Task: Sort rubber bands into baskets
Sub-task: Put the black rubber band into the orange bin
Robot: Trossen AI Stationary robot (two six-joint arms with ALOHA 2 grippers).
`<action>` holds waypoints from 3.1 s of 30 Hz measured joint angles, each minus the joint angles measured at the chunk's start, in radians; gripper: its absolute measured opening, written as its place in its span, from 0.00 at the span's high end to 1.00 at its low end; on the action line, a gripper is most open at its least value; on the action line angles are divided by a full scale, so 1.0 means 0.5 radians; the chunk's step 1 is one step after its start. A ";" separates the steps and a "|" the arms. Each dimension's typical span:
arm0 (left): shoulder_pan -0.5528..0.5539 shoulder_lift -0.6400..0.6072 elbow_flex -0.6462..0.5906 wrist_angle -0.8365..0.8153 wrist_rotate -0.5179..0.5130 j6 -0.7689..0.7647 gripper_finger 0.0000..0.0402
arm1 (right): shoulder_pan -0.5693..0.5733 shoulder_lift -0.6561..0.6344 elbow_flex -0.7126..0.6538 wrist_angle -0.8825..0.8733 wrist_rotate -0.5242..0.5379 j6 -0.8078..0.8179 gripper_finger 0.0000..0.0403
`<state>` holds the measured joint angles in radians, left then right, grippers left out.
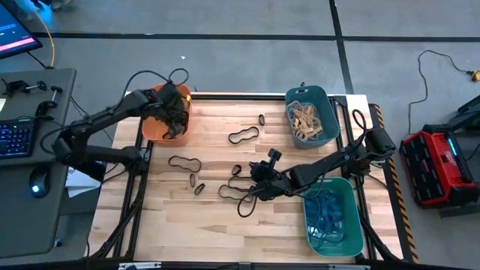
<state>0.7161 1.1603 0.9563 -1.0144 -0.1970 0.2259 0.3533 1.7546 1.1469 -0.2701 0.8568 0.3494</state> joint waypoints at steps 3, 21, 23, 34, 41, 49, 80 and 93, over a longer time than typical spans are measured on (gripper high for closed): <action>0.143 0.008 -0.085 0.063 0.040 0.088 1.00 | 0.002 0.001 0.000 -0.005 -0.001 0.015 0.98; 0.352 0.204 -0.326 0.290 0.125 0.053 1.00 | 0.002 0.001 0.000 -0.005 -0.002 0.018 0.98; 0.352 0.264 -0.358 0.333 0.127 0.053 1.00 | 0.002 0.001 0.000 -0.005 -0.002 0.018 0.98; 0.302 0.248 -0.377 0.412 0.068 -0.037 0.86 | 0.002 0.002 0.000 -0.005 -0.002 -0.056 0.98; 0.202 0.041 -0.376 0.413 0.076 -0.078 0.70 | 0.001 0.002 0.000 -0.004 -0.044 -0.090 0.98; 0.077 -0.250 -0.376 0.530 0.076 -0.067 0.60 | -0.016 0.002 0.000 0.031 -0.047 -0.177 0.95; -1.257 -0.013 -0.380 1.183 0.540 -0.670 0.60 | -0.066 0.002 0.000 -0.033 -0.615 -0.011 0.60; -1.596 0.616 -0.382 1.705 0.498 -0.506 0.60 | 0.110 0.002 0.000 -0.051 -0.428 0.072 0.60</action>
<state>-0.0817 1.4683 0.7654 -0.1618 0.0517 -0.0273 0.4082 1.7557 1.1469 -0.2955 0.6430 0.3855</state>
